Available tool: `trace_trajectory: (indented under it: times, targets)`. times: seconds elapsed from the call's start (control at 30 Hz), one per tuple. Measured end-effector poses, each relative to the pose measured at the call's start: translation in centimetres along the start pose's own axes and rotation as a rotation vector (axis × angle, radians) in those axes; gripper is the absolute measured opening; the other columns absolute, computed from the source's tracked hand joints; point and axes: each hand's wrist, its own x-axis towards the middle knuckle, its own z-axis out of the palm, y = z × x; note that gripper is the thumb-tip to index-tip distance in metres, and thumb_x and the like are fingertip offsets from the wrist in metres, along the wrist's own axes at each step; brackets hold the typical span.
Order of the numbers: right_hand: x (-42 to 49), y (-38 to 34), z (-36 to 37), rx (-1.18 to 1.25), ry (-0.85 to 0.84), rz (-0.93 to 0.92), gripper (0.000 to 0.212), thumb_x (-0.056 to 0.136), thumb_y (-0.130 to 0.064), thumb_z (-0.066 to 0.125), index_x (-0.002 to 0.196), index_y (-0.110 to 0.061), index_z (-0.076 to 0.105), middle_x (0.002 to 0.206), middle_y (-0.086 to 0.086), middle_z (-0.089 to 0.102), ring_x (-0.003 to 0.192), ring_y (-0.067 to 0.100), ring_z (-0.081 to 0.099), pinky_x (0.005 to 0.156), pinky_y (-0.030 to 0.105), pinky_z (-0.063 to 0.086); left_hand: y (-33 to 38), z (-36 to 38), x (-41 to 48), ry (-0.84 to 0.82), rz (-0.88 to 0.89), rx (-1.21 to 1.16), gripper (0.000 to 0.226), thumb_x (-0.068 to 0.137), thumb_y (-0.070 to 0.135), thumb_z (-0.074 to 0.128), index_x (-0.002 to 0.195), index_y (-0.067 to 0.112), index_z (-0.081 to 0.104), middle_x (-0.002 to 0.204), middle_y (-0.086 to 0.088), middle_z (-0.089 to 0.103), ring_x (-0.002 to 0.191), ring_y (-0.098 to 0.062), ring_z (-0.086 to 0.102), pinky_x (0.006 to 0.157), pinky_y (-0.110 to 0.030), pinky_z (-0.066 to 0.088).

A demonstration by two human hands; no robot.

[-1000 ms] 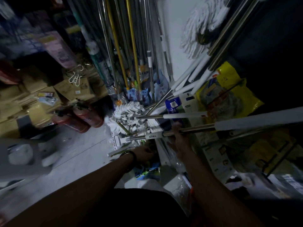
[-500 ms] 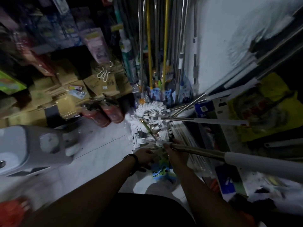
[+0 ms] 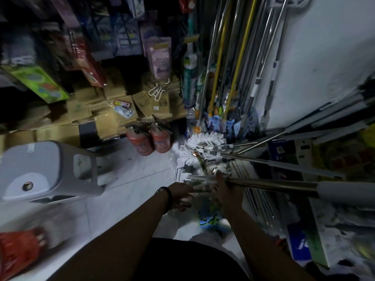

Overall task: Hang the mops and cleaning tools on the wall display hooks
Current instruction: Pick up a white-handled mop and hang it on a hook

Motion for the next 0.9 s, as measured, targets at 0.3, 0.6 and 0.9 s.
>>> trace_trajectory:
  times: [0.3,0.6,0.9]
  targets:
    - [-7.5,-9.2,-1.7,0.030,-0.052,0.010,0.039,0.089,-0.041,0.082,0.111,-0.009,0.076,0.098,0.013,0.082,0.089,0.032,0.081,0.074,0.042,0.066,-0.7,-0.1,2.6,-0.097,0.009,-0.801,0.029,0.105,0.032,0.055,0.105,0.003,0.053,0.110,-0.020,0.061,0.088,-0.038,0.064,0.059,-0.046,0.063]
    - [-11.6,-13.4,-1.1,0.069,-0.062,-0.091,0.037,0.091,-0.041,0.077,0.109,-0.009,0.076,0.105,0.016,0.081,0.092,0.037,0.080,0.087,0.048,0.063,-0.6,-0.7,3.4,-0.108,0.119,-1.229,0.030,0.110,0.013,0.038,0.088,0.002,0.055,0.070,-0.017,0.068,0.078,-0.026,0.058,0.067,-0.037,0.059]
    - [-10.9,-11.3,1.2,-0.859,-0.202,-0.981,0.009,0.095,-0.022,0.072,0.104,-0.022,0.072,0.103,0.000,0.073,0.098,0.021,0.068,0.082,0.038,0.056,0.8,1.6,4.4,-0.189,0.231,-1.204,0.013,0.106,0.012,0.050,0.107,0.004,0.061,0.112,-0.015,0.066,0.109,-0.029,0.064,0.068,-0.041,0.064]
